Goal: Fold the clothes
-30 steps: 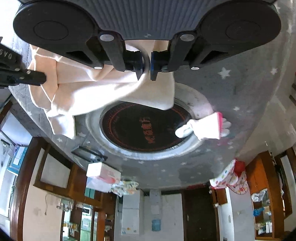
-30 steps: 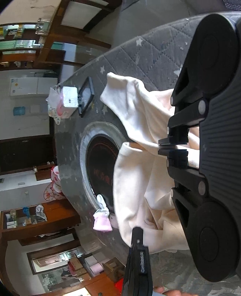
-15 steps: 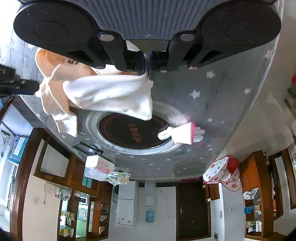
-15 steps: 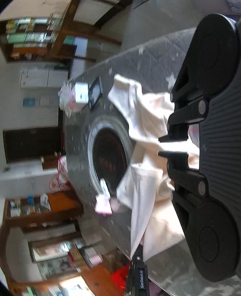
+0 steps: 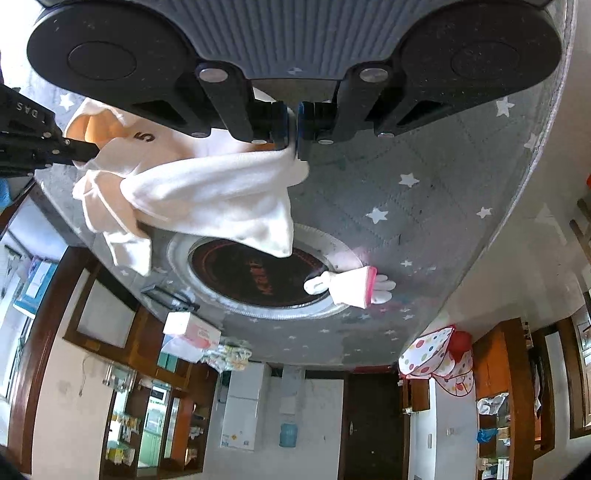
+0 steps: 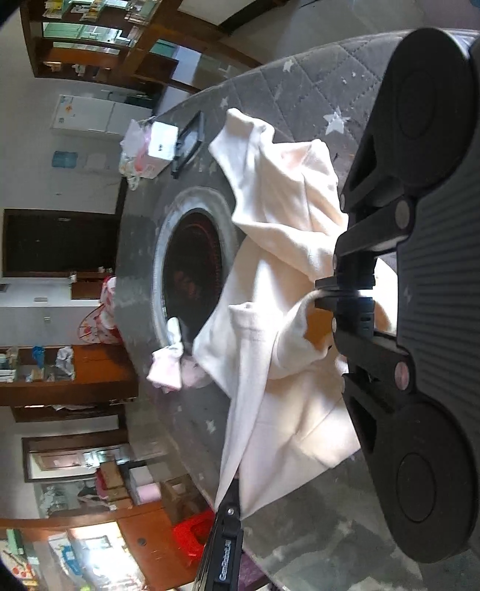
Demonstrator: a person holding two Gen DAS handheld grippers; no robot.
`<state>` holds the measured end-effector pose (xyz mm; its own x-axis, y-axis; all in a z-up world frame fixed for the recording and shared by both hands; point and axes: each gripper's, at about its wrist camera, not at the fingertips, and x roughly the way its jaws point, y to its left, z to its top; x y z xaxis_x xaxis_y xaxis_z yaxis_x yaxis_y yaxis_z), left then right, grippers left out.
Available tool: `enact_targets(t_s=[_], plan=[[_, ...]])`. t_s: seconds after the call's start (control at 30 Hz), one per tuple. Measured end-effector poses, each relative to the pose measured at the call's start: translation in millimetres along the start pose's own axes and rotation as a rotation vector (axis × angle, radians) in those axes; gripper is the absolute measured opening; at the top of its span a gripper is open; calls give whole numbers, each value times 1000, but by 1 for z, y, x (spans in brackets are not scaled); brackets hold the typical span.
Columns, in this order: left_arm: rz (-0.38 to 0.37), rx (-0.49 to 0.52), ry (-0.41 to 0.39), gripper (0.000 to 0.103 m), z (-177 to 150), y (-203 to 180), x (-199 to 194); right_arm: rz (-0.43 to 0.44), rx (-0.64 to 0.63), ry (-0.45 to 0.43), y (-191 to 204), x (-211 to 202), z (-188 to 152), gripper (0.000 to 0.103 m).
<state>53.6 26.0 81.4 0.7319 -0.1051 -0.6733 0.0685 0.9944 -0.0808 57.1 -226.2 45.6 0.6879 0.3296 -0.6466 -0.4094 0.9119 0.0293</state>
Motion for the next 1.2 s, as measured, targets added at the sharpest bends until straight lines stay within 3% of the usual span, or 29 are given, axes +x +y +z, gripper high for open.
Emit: enact_targets(t_s=[0.3, 0.57, 0.67, 0.77, 0.83, 1.07, 1.13, 1.2], plan=[[-32, -41, -22, 5, -21, 23, -48, 102, -78, -40, 17, -75, -12, 2], [-3, -31, 55, 10, -68, 49, -70, 232, -199, 139, 54, -106, -70, 2], [13, -23, 89, 16, -86, 57, -76, 244, -235, 185, 61, -109, -82, 4], [28, -13, 122, 17, -105, 65, -83, 212, -208, 158, 52, -113, -72, 8], [25, 37, 101, 16, -108, 57, -92, 182, -186, 131, 44, -112, -64, 10], [-173, 110, 94, 17, -113, 16, -108, 104, -99, 57, 20, -92, -35, 30], [-233, 125, 102, 22, -112, 0, -105, 92, -84, 37, 17, -86, -28, 33], [-248, 141, 107, 26, -111, -15, -97, 82, -68, 17, 14, -81, -21, 35]])
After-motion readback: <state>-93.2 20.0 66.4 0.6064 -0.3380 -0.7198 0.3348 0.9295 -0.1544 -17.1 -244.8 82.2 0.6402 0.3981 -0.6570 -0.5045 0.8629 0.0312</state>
